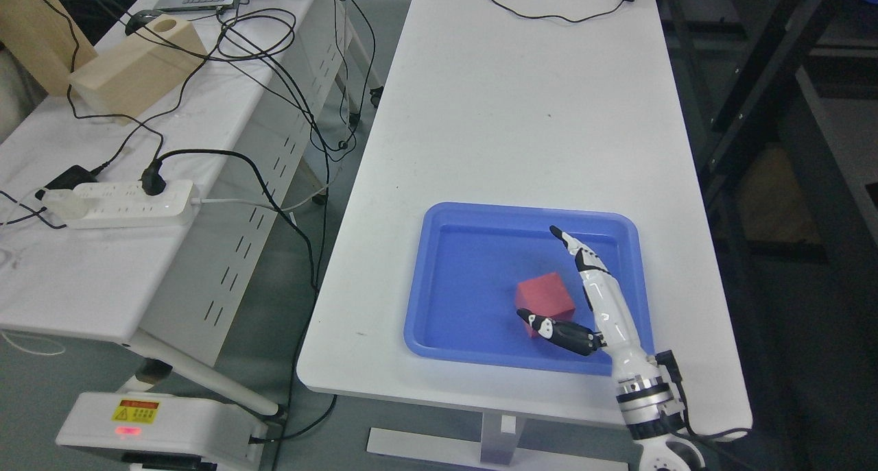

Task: Pick pink block from left shelf to tray
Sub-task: 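Lower the pink cube into the blue tray and open the right hand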

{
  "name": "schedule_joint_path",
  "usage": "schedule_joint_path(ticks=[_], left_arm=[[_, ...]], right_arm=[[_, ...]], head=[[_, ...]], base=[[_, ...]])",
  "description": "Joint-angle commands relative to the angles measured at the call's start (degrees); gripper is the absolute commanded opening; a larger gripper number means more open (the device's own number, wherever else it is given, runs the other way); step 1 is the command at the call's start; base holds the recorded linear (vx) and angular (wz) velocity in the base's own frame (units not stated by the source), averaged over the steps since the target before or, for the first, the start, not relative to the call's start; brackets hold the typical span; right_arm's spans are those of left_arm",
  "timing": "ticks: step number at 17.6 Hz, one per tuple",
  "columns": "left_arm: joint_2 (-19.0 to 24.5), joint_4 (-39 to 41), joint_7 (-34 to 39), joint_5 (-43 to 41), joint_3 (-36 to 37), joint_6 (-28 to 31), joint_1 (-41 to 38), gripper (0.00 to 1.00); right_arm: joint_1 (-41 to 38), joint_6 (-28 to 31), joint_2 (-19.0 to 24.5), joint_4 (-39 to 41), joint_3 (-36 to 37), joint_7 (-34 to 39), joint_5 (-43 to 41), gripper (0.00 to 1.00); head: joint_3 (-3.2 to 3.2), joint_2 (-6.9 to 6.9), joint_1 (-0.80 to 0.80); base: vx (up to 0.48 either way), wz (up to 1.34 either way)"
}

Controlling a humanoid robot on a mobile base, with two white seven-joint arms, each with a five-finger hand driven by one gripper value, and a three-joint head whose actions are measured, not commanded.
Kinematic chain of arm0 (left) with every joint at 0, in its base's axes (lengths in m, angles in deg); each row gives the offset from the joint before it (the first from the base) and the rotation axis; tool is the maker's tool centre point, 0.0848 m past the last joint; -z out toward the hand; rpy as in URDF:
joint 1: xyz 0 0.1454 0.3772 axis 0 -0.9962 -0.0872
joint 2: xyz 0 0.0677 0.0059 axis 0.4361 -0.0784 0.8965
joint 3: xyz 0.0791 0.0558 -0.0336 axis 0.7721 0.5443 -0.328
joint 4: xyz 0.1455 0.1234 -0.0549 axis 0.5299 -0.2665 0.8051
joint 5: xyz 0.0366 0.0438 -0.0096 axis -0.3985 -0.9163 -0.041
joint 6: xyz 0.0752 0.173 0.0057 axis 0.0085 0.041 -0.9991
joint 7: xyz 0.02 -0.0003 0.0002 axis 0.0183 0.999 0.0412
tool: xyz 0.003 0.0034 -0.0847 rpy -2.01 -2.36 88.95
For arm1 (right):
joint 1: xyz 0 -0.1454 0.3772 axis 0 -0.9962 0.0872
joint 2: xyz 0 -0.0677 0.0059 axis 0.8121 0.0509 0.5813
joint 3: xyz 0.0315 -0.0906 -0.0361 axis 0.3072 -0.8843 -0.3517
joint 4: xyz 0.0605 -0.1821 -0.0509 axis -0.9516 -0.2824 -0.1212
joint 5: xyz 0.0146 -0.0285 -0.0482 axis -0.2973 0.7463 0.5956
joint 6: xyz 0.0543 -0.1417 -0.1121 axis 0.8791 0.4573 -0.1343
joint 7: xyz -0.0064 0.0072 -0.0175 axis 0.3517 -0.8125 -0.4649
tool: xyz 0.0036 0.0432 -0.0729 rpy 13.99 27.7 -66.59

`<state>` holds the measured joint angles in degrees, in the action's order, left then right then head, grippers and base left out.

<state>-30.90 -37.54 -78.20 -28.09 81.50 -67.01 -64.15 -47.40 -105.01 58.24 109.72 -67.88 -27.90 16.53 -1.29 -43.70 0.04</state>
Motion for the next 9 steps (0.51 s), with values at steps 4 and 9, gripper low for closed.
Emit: schedule_joint_path(ticks=[4, 9], left_arm=[[1.0, 1.0, 0.0, 0.0, 0.0, 0.0, 1.8, 1.00], [1.0, 1.0, 0.0, 0.0, 0.0, 0.0, 1.7, 1.00]], right_arm=[[0.4, -0.5, -1.0, 0.2, 8.6, 12.9, -40.8, 0.99], [0.3, -7.5, -1.0, 0.2, 8.7, 13.3, -43.8, 0.99]], head=[[0.00, 0.00, 0.00], [0.00, 0.00, 0.00]], base=[[0.000, 0.00], [-0.004, 0.00]])
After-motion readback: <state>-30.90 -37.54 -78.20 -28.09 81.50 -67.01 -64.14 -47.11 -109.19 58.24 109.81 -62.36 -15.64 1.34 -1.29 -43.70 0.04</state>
